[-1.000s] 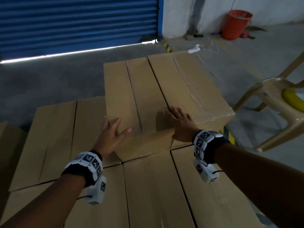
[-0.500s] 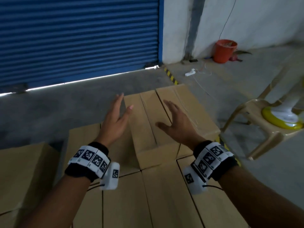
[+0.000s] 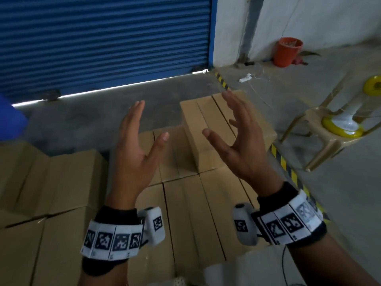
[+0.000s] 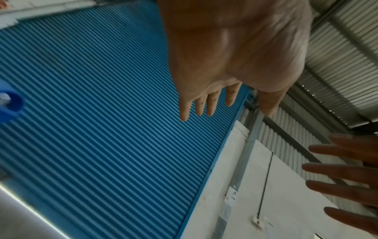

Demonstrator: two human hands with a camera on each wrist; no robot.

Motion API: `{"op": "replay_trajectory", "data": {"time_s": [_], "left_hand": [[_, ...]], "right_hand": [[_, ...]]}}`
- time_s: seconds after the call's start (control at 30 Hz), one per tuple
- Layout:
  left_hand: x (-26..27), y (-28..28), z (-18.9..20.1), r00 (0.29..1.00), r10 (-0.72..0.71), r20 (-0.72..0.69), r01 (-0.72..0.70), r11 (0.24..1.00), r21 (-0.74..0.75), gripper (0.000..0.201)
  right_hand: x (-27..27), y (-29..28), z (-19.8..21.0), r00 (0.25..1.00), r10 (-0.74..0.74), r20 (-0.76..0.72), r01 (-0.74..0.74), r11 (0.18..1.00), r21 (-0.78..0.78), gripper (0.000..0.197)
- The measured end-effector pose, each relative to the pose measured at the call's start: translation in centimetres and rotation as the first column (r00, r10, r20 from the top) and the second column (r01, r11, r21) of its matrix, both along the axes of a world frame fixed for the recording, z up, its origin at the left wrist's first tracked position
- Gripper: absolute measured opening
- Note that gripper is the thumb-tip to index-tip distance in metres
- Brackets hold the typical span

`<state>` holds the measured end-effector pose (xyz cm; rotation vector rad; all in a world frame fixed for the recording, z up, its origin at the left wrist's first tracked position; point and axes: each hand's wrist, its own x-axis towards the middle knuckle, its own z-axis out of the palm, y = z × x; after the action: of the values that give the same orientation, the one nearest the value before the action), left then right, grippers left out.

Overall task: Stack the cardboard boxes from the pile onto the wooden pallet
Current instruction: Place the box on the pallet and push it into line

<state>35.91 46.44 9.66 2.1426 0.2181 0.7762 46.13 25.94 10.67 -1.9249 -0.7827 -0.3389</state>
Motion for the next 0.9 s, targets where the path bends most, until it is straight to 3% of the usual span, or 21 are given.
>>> {"op": "replay_trajectory", "data": {"time_s": [0.13,0.4,0.67,0.9], "left_hand": [[-8.7,-0.9,-0.1,0.996,0.082,0.040,-0.083,0.996,0.021,0.072],[-26.9,-7.5,-2.9,0.968,0.250,-0.028,-0.240,0.951,0.194,0.074],[-46.1,-9.4,-5.0,0.834,0.540,-0.111,-0.530,0.841,0.105,0.070],[-57.4,-7.1,-6.7,0.736,0.666,-0.121,-0.662,0.746,0.072,0.069]], "right_hand": [[-6.8,-0.7,0.5,0.993,0.094,0.070,-0.098,0.994,0.045,0.074],[-21.1,-3.1,-3.1,0.949,0.316,0.014,-0.316,0.949,0.012,0.075],[-35.1,-2.5,-5.9,0.859,0.494,-0.136,-0.502,0.864,-0.033,0.078],[-44.6,2.4,-8.4,0.779,0.590,-0.210,-0.619,0.777,-0.116,0.082]]}}
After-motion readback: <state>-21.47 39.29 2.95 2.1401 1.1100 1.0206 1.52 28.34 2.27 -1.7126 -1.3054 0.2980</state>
